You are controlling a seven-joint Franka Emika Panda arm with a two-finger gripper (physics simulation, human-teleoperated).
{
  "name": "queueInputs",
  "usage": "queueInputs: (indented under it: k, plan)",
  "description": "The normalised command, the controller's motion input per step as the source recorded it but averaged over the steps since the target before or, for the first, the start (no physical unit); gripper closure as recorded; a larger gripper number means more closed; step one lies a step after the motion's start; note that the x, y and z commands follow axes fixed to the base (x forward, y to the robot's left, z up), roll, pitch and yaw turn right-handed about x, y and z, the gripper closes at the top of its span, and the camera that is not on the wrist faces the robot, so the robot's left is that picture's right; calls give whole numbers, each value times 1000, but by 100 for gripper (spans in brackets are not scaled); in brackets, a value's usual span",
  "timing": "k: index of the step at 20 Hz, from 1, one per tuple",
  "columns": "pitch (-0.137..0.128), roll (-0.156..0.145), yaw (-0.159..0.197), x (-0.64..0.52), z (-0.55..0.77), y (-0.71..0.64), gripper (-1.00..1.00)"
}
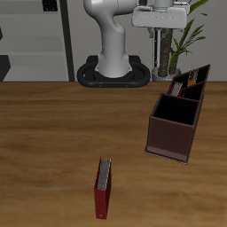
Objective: Place the right red book into the left desk caddy's front compartment and place the orange book into the left desk caddy's left compartment and place the striped book into the left desk caddy's left compartment
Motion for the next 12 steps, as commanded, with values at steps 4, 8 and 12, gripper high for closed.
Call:
queueInputs:
  k: [4,8,12]
  plan:
    - [6,26,-23,-38,-57,115,100]
    - [15,51,-31,-88,-104,282,100]
    - [27,102,-38,-86,-80,637,100]
